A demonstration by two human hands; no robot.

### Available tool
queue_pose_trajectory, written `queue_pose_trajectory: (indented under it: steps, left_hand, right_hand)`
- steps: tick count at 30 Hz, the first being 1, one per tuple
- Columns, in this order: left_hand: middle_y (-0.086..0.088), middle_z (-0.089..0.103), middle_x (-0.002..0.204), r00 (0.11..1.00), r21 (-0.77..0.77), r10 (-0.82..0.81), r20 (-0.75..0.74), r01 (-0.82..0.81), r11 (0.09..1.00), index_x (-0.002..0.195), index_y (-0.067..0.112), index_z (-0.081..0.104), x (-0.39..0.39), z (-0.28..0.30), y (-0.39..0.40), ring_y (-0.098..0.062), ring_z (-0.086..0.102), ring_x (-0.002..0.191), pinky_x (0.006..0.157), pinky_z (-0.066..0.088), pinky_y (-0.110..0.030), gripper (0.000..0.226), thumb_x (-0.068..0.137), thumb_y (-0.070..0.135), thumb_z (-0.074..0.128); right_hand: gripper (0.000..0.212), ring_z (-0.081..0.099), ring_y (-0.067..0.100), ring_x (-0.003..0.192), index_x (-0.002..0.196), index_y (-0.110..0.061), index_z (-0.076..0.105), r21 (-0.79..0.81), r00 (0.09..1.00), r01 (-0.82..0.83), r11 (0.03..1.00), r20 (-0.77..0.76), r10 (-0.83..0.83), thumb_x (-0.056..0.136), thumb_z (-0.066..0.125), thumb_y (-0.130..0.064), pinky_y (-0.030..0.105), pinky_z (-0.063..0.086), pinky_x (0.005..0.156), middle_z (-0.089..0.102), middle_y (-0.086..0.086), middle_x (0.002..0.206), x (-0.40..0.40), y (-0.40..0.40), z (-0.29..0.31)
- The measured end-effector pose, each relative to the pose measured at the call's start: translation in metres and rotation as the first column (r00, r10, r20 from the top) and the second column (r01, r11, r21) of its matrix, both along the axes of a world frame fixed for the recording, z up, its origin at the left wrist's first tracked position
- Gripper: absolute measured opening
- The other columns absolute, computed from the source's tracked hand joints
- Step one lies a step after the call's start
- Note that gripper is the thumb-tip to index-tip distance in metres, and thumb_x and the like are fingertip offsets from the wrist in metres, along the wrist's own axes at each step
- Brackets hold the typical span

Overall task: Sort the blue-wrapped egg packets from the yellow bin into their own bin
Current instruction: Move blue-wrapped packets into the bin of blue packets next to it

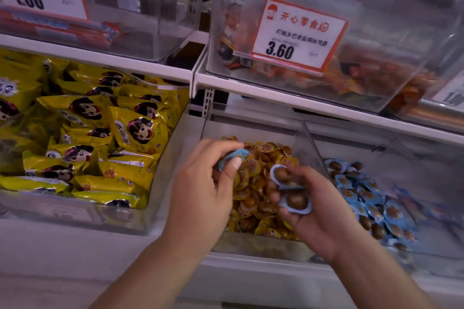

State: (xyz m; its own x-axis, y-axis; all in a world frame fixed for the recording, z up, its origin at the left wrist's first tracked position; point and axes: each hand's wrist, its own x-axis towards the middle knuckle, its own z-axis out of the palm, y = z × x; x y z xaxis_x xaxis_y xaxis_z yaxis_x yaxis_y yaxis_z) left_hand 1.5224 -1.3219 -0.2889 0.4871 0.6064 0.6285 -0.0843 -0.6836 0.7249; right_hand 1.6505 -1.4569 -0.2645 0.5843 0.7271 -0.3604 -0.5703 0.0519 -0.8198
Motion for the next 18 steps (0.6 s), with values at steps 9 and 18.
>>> queue_pose_trajectory:
  steps: [9, 18]
  left_hand:
    - [0.031, 0.052, 0.138, 0.910, -0.070, -0.355, -0.216, 0.348, 0.935, 0.142, 0.042, 0.047, 0.057, -0.013, -0.062, 0.010, 0.046, 0.128, 0.106, 0.039, -0.019, 0.041, 0.101, 0.043, 0.043]
    - [0.042, 0.043, 0.118, 0.803, 0.052, -0.265, -0.534, 0.344, 0.938, 0.119, 0.049, 0.058, 0.081, -0.043, -0.035, 0.010, 0.048, 0.116, 0.089, 0.038, -0.010, 0.026, 0.093, 0.046, 0.053]
  right_hand:
    - [0.022, 0.064, 0.013, 0.076, 0.109, -0.015, 0.073, 0.037, 0.975, 0.167, 0.985, 0.140, -0.171, 0.089, 0.071, -0.024, 0.022, 0.045, 0.052, 0.072, 0.008, 0.100, 0.011, -0.036, -0.006]
    - [0.036, 0.066, 0.029, 0.090, 0.121, -0.010, 0.062, -0.006, 0.915, 0.374, 0.927, 0.168, -0.368, 0.100, 0.052, -0.038, 0.031, 0.049, 0.059, 0.066, 0.014, 0.118, 0.122, -0.076, 0.009]
